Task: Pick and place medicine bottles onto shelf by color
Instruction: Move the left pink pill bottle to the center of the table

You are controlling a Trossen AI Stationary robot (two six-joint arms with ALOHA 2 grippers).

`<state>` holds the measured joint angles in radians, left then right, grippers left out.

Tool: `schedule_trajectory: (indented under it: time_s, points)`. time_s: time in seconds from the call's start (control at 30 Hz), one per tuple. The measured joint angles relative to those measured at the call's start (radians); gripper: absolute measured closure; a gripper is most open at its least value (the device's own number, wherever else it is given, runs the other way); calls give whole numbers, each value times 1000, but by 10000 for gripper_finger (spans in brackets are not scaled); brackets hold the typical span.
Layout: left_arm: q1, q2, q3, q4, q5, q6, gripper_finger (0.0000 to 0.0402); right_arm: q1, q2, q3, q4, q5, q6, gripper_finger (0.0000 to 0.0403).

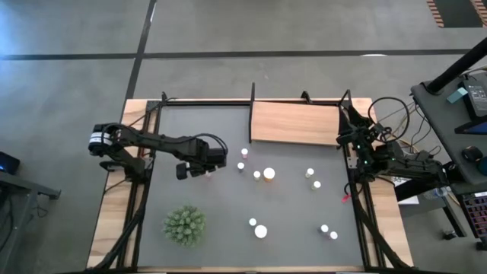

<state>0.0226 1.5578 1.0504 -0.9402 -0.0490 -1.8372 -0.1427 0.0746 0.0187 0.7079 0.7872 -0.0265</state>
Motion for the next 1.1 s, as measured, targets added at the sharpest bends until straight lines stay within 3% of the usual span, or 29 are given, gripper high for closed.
schedule_trajectory:
  time_s: [0.3,0.73,1.1]
  points:
    - [35,46,24,62,-10,111,299,0,0,0,0,0,0,51]
    - [96,264,313,-78,-12,384,300,0,0,0,0,0,0,51]
    - [130,365,434,-91,-15,580,300,0,0,0,0,0,0,51]
